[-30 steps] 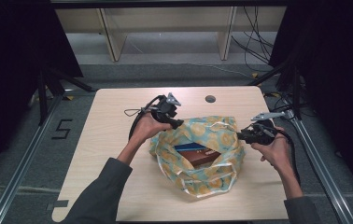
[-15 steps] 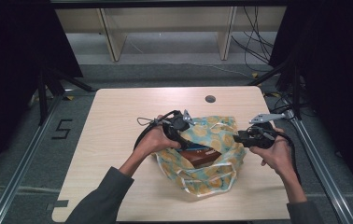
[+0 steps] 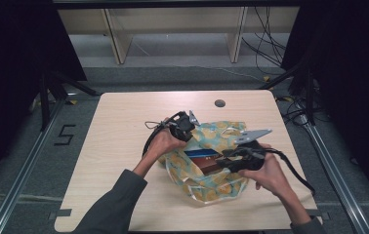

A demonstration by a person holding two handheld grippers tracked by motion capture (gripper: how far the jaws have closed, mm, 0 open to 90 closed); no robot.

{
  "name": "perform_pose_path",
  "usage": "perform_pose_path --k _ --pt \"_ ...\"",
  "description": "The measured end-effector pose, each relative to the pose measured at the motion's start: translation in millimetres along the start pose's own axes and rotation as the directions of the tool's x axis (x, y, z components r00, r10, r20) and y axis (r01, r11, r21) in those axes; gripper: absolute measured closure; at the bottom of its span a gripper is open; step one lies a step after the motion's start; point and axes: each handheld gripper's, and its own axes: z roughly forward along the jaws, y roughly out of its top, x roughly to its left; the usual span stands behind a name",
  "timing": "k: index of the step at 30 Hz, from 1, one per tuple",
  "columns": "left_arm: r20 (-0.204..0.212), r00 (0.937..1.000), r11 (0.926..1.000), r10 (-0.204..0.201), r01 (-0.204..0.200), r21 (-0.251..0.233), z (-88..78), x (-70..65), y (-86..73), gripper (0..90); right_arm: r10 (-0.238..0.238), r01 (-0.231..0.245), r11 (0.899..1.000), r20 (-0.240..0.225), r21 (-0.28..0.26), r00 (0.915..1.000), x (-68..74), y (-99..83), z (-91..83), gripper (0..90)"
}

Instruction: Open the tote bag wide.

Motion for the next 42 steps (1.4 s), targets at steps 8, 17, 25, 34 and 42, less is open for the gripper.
perform_pose_path --k 8,17,25,34,42 --pt "0.089 0.9895 0.9916 -0.113 0.118 -0.053 -5.6 16.0 1.1 89.5 -0.013 0.012 0.998 0.020 0.065 0.9997 35.6 19.8 54.8 44.3" --pt "0.036 0.9822 0.9818 -0.184 0.186 -0.038 -1.3 43.3 2.8 89.6 -0.123 0.136 0.984 -0.118 0.111 0.9853 47.4 11.5 85.3 90.0" --pt "0.016 0.9395 0.9395 -0.342 0.342 0.026 36.3 68.5 -14.6 89.6 -0.198 0.223 0.959 -0.148 0.174 0.9689 81.7 2.3 103.0 90.0" --pt "0.041 0.9435 0.9437 -0.329 0.330 -0.024 22.0 67.9 -19.0 89.0 -0.162 0.160 0.986 0.042 0.047 0.9858 45.5 29.5 42.0 62.8" --pt "0.054 0.9480 0.9480 -0.314 0.316 -0.038 21.2 61.2 -14.4 88.5 0.012 -0.060 0.990 0.349 0.127 0.9371 -15.9 2.2 15.8 41.2"
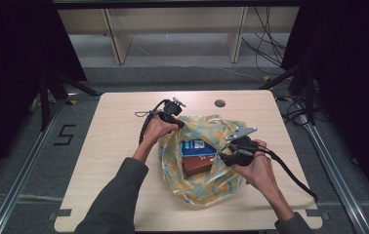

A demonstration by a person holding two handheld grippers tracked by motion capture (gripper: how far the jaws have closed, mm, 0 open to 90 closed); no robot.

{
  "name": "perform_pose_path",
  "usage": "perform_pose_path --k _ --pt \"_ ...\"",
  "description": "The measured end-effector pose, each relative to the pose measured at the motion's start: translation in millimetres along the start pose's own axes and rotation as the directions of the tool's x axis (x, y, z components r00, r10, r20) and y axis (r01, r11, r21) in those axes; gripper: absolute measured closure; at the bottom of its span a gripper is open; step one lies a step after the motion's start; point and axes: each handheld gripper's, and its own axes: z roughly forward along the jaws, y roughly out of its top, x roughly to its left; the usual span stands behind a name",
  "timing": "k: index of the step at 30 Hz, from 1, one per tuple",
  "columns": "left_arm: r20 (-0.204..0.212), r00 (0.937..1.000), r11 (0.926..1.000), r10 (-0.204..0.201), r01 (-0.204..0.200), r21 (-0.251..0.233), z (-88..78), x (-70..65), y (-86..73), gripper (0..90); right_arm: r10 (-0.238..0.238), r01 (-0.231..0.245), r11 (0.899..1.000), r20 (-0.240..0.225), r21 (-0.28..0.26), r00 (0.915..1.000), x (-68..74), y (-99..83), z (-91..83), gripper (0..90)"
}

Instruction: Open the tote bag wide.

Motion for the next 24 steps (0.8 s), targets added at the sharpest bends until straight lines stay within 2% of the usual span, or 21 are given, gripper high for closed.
perform_pose_path --k 1,2,4,5,6,8,9,10,12,13,15,16,17,18,19,20,21,22,23,24 --pt "0.005 1.0000 1.0000 0.001 -0.001 0.001 0.2 -0.3 0.4 88.5 0.025 -0.025 1.000 0.005 0.017 0.9997 -1.1 -3.0 2.3 38.3" --pt "0.006 1.0000 0.9999 0.005 -0.005 0.010 -0.2 -0.4 0.8 88.4 0.006 -0.007 0.999 0.017 0.039 0.9998 -1.9 -6.2 6.5 36.7" --pt "0.003 1.0000 1.0000 0.000 0.000 0.002 -0.9 -0.6 0.5 88.3 -0.015 0.013 0.997 0.034 0.080 0.9993 -2.9 -12.3 17.0 43.1" --pt "0.003 1.0000 1.0000 -0.001 0.001 -0.003 -2.1 0.0 0.2 88.3 -0.053 0.050 0.994 0.025 0.092 0.9983 -6.7 -18.8 24.4 62.1" --pt "0.004 1.0000 1.0000 -0.001 0.001 -0.005 -3.0 0.5 -0.4 88.3 -0.053 0.050 0.994 0.025 0.092 0.9983 -6.7 -18.8 24.4 62.1" --pt "0.008 1.0000 1.0000 -0.002 0.002 -0.006 -4.9 1.7 -1.6 88.2 -0.060 0.059 0.995 0.012 0.075 0.9981 -11.9 -23.3 22.3 81.8" --pt "0.021 0.9996 0.9998 0.018 -0.018 0.011 -6.7 3.8 -1.8 88.3 -0.063 0.064 0.997 -0.017 0.046 0.9979 -15.6 -25.6 21.1 87.6" --pt "0.018 0.9998 1.0000 0.010 -0.010 -0.001 -6.4 3.0 -2.2 88.2 -0.053 0.054 0.998 -0.027 0.038 0.9983 -19.0 -27.7 17.6 89.7" --pt "0.020 0.9998 1.0000 0.006 -0.006 -0.008 -6.4 1.4 -2.1 88.3 -0.063 0.064 0.997 -0.026 0.034 0.9977 -23.6 -31.5 14.6 90.0" --pt "0.022 0.9994 0.9996 0.026 -0.026 0.006 -7.3 1.7 -1.9 88.4 -0.054 0.056 0.998 -0.036 0.038 0.9979 -27.0 -32.9 11.0 90.0" --pt "0.009 0.9999 0.9999 0.012 -0.012 -0.012 -7.0 0.7 -2.3 89.2 -0.032 0.034 0.999 -0.064 0.022 0.9974 -36.9 -36.2 3.3 90.0" --pt "0.009 0.9999 0.9998 0.007 -0.007 -0.018 -6.3 1.0 -2.9 89.3 -0.001 0.000 1.000 -0.077 -0.012 0.9971 -42.5 -39.2 -0.1 90.0" --pt "-0.002 0.9999 0.9998 0.011 -0.011 -0.015 -6.2 2.3 -3.4 89.5 0.038 -0.042 0.998 -0.093 -0.040 0.9950 -57.7 -46.2 -9.5 90.0" --pt "-0.021 0.9998 0.9999 0.000 0.000 -0.017 -4.3 6.5 -6.1 89.5 0.056 -0.060 0.996 -0.063 -0.069 0.9965 -65.8 -51.6 -11.7 90.0" --pt "-0.021 0.9998 0.9999 0.000 0.000 -0.017 -4.3 6.5 -6.1 89.5 0.056 -0.060 0.996 -0.063 -0.069 0.9965 -65.8 -51.6 -11.7 90.0" --pt "-0.002 0.9999 0.9999 -0.012 0.012 -0.010 -3.1 9.1 -7.7 89.5 0.071 -0.073 0.996 -0.034 -0.056 0.9969 -73.5 -57.4 -14.6 90.0" --pt "0.004 0.9997 0.9997 -0.023 0.024 -0.009 -1.4 10.2 -9.0 89.5 0.091 -0.092 0.995 -0.031 -0.035 0.9954 -80.6 -63.4 -15.2 90.0" --pt "0.004 0.9996 0.9996 -0.027 0.027 -0.009 0.4 8.8 -9.6 89.5 0.109 -0.111 0.992 -0.037 -0.055 0.9934 -83.5 -71.0 -8.3 90.0" --pt "0.003 1.0000 1.0000 -0.007 0.007 0.006 0.8 7.8 -9.2 89.5 0.135 -0.135 0.991 -0.048 0.006 0.9897 -81.8 -75.8 -4.1 90.0" --pt "-0.003 1.0000 1.0000 -0.008 0.008 0.000 1.9 6.9 -8.7 89.5 0.111 -0.109 0.993 -0.038 0.034 0.9931 -81.1 -79.4 3.5 90.0"
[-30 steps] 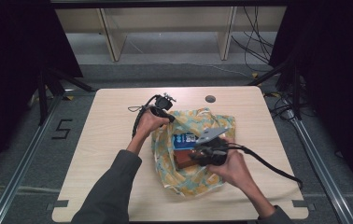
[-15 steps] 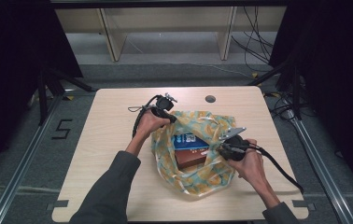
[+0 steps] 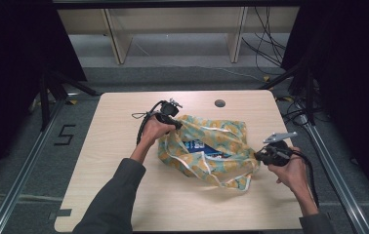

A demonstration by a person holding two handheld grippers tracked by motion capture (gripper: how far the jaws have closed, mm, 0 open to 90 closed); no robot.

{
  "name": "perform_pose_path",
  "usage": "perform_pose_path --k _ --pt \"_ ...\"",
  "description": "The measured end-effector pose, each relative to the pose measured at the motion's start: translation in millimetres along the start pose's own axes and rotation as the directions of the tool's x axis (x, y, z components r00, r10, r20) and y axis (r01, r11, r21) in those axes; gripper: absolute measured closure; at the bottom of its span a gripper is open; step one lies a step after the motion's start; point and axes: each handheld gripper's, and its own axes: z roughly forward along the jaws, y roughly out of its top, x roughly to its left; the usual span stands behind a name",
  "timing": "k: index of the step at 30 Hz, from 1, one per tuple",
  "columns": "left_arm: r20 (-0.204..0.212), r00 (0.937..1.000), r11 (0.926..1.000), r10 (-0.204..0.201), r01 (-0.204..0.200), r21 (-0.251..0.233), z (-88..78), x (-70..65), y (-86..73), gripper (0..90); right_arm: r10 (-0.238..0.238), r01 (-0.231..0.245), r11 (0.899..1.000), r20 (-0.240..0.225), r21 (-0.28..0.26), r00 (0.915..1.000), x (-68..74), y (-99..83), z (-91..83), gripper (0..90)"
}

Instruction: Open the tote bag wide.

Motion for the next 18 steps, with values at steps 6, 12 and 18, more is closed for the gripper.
perform_pose_path --k 6,12,18 --pt "-0.023 0.9990 0.9990 0.039 -0.039 0.022 -0.1 -4.5 -0.4 81.8 -0.059 0.055 0.996 0.063 0.068 0.9963 1.0 -2.7 27.7 89.9" --pt "-0.030 0.9871 0.9853 0.157 -0.159 -0.063 -34.2 -30.5 7.2 58.9 0.000 0.001 1.000 0.059 -0.011 0.9982 2.2 7.8 -0.5 70.7" --pt "0.024 0.9741 0.9703 0.225 -0.222 -0.097 -53.8 -58.4 11.3 54.0 0.018 -0.020 0.989 -0.011 -0.148 0.9998 3.1 21.7 -39.3 56.1"
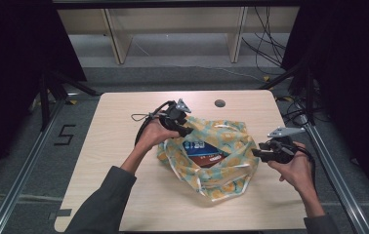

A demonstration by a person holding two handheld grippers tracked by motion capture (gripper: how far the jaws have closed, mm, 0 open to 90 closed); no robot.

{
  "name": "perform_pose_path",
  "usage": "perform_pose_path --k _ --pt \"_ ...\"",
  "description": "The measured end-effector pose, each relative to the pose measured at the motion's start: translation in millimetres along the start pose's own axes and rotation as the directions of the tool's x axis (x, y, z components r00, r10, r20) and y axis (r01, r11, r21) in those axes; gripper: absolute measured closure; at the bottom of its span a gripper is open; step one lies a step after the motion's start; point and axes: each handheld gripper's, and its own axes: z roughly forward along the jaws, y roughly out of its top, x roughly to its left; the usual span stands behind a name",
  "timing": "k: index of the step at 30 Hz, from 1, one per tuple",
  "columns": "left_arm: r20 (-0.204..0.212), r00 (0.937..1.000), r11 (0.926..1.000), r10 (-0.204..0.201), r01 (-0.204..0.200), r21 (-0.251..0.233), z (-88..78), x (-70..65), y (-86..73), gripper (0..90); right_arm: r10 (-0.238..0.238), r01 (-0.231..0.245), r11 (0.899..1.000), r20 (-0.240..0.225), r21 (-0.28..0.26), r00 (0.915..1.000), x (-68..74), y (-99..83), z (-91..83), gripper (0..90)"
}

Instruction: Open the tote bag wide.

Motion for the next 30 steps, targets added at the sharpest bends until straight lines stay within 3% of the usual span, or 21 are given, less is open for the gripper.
perform_pose_path --k 1,2,5,6,7,9,10,11,13,14,16,19,21,22,23,24,27,28,29,30 --pt "-0.001 1.0000 1.0000 0.003 -0.003 0.000 0.0 -2.2 0.6 53.1 0.000 -0.001 0.999 -0.016 -0.045 0.9999 1.9 5.6 -7.6 54.4" --pt "-0.012 0.9999 1.0000 0.005 -0.005 -0.001 -0.2 -6.1 1.2 52.9 0.009 -0.010 0.998 -0.019 -0.058 0.9998 4.6 9.3 -13.2 54.1" --pt "-0.006 0.9998 0.9998 0.018 -0.018 -0.008 -2.7 -17.0 0.2 52.7 -0.025 0.018 0.989 -0.046 -0.144 0.9987 17.1 21.5 -25.5 52.9" --pt "0.017 0.9996 0.9998 0.022 -0.022 0.002 -3.5 -23.1 -1.5 53.9 -0.051 0.040 0.990 -0.082 -0.136 0.9953 33.7 30.2 -26.1 51.6" --pt "0.024 0.9993 0.9996 0.028 -0.029 0.007 -3.0 -26.7 -2.7 53.9 -0.051 0.040 0.990 -0.082 -0.136 0.9953 33.7 30.2 -26.1 51.6" --pt "0.036 0.9985 0.9986 0.042 -0.043 0.032 -0.7 -33.8 -6.7 54.3 -0.090 0.082 0.991 -0.084 -0.102 0.9924 49.0 39.0 -17.0 48.2" --pt "0.043 0.9984 0.9983 0.036 -0.038 0.044 0.8 -36.7 -9.7 54.8 -0.152 0.146 0.986 -0.077 -0.079 0.9854 62.0 45.8 -0.4 45.0" --pt "0.048 0.9980 0.9976 0.040 -0.043 0.054 1.8 -39.0 -13.3 54.8 -0.152 0.146 0.986 -0.077 -0.079 0.9854 62.0 45.8 -0.4 45.0" --pt "0.057 0.9974 0.9968 0.044 -0.047 0.064 2.8 -42.1 -21.9 55.2 -0.182 0.181 0.983 -0.077 -0.010 0.9803 77.2 50.9 22.2 40.1" --pt "0.064 0.9976 0.9973 0.027 -0.031 0.066 2.2 -44.8 -31.7 54.9 -0.215 0.217 0.976 -0.076 0.022 0.9737 84.5 53.0 39.6 37.1" --pt "0.068 0.9976 0.9974 0.017 -0.022 0.069 1.5 -46.2 -36.5 53.2 -0.225 0.227 0.973 -0.069 0.028 0.9720 87.5 54.1 48.7 34.7" --pt "0.076 0.9971 0.9960 -0.001 -0.006 0.089 -0.4 -52.2 -50.4 50.0 -0.243 0.248 0.966 -0.057 0.080 0.9682 93.4 56.2 69.1 32.3" --pt "0.060 0.9981 0.9953 -0.009 0.004 0.097 -1.1 -56.0 -58.5 46.2 -0.242 0.244 0.965 -0.035 0.098 0.9696 93.3 56.3 81.7 31.6" --pt "0.068 0.9977 0.9938 -0.002 -0.006 0.111 -2.6 -57.2 -62.6 45.8 -0.256 0.257 0.959 -0.024 0.123 0.9665 92.0 56.6 86.8 31.9" --pt "0.069 0.9976 0.9946 -0.003 -0.005 0.103 -2.4 -58.2 -65.1 46.0 -0.284 0.280 0.946 -0.001 0.163 0.9588 88.5 58.0 93.6 40.6" --pt "0.074 0.9973 0.9940 0.004 -0.012 0.109 -3.9 -59.1 -67.8 46.0 -0.284 0.280 0.946 -0.001 0.163 0.9588 88.5 58.0 93.6 40.6" --pt "0.067 0.9977 0.9934 0.000 -0.008 0.115 -7.0 -61.0 -74.3 46.0 -0.338 0.333 0.931 0.010 0.151 0.9410 79.4 62.3 97.7 71.2" --pt "0.060 0.9982 0.9934 -0.008 0.001 0.115 -8.1 -61.2 -76.1 45.9 -0.329 0.325 0.934 0.009 0.151 0.9441 76.4 64.3 97.3 81.2" --pt "0.055 0.9984 0.9939 -0.016 0.010 0.110 -8.9 -60.7 -77.8 45.7 -0.339 0.335 0.932 0.001 0.141 0.9409 72.3 66.4 97.6 89.1" --pt "0.046 0.9987 0.9941 -0.022 0.017 0.107 -10.2 -60.3 -79.7 44.9 -0.309 0.307 0.944 0.000 0.124 0.9511 64.1 69.6 96.9 90.0"
